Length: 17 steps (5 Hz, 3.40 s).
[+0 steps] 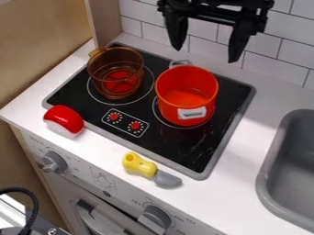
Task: Put knife in the red pot
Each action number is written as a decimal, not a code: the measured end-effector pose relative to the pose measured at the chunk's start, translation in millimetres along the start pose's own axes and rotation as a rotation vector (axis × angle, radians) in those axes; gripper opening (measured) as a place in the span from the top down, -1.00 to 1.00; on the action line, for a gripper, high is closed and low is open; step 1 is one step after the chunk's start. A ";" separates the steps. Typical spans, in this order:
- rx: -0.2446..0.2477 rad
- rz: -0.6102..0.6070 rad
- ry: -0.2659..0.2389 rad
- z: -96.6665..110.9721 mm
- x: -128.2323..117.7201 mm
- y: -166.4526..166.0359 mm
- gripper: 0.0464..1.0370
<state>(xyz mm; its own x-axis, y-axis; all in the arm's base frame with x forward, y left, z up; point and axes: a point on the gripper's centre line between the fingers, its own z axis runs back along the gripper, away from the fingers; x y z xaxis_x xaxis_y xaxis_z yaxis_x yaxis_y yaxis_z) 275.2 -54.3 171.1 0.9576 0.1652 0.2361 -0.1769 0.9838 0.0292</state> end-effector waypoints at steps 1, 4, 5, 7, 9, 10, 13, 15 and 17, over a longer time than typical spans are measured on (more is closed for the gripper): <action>0.012 -0.007 0.026 -7.4 -3.9 0.7 -0.92; 0.114 -0.035 0.088 -20.4 -43.8 63.9 -0.92; 0.130 -0.020 0.098 -29.8 -53.5 73.7 -0.92; 0.159 -0.018 0.144 -36.1 -54.7 76.0 -0.92; 0.148 0.273 0.108 -25.1 -61.1 77.1 -0.92; 0.087 0.532 0.019 -18.1 -75.4 83.5 -0.92; 0.322 1.219 -0.131 -32.8 -98.9 83.5 -0.92; 0.401 1.347 -0.027 -37.8 -101.4 84.3 -0.92; 0.404 1.342 -0.024 -37.9 -101.6 84.4 -0.92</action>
<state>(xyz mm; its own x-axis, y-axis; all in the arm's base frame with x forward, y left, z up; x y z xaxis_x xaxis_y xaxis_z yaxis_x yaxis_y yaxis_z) 171.6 14.5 112.7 0.0051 0.9464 0.3231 -0.9990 -0.0096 0.0439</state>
